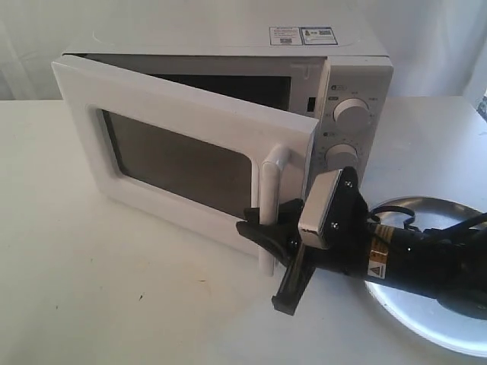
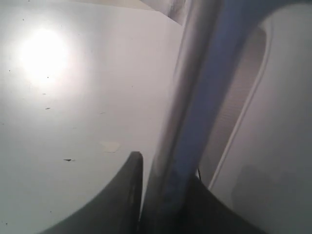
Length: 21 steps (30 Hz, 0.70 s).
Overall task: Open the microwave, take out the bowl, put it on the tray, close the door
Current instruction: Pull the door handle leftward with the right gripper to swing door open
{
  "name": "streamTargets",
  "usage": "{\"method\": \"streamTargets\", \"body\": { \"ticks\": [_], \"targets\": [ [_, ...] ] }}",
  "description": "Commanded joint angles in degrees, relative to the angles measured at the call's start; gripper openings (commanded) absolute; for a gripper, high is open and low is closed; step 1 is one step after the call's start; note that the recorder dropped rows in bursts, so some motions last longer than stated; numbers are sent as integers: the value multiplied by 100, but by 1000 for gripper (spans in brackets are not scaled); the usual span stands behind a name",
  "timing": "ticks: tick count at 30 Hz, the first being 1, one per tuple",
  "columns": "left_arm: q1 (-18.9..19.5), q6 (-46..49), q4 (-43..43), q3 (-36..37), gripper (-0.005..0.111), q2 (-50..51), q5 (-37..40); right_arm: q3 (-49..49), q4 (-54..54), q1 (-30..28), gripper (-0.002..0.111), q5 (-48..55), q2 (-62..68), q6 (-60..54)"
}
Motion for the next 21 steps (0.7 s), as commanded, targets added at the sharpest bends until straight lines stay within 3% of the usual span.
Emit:
{"method": "streamTargets", "body": {
  "ticks": [1, 4, 7, 9, 12, 14, 16, 18, 21],
  "targets": [
    [-21, -10, -21, -24, 0, -22, 0, 238, -1060, 87, 22, -380, -272, -686],
    [-21, -10, -21, -24, 0, -22, 0, 442, -1047, 87, 38, -380, -367, -686],
    [-21, -10, -21, -24, 0, -22, 0, 840, -1028, 87, 39, -380, -499, -625],
    [-21, -10, -21, -24, 0, -22, 0, 1185, -1128, 87, 35, -380, -661, -415],
    [-21, -10, -21, -24, 0, -22, 0, 1676, -1227, 87, 11, -380, -1162, -465],
    [-21, -10, -21, -24, 0, -22, 0, 1790, -1227, 87, 0, -380, -1449, -635],
    [-21, -10, -21, -24, 0, -22, 0, 1803, -889, 87, 0, -380, -1652, -864],
    [-21, -10, -21, -24, 0, -22, 0, 1707, 371, 87, 0, -380, -1770, -917],
    [-21, -10, -21, -24, 0, -22, 0, 1240, 561, 87, 4, -380, -1770, -895]
  ]
}}
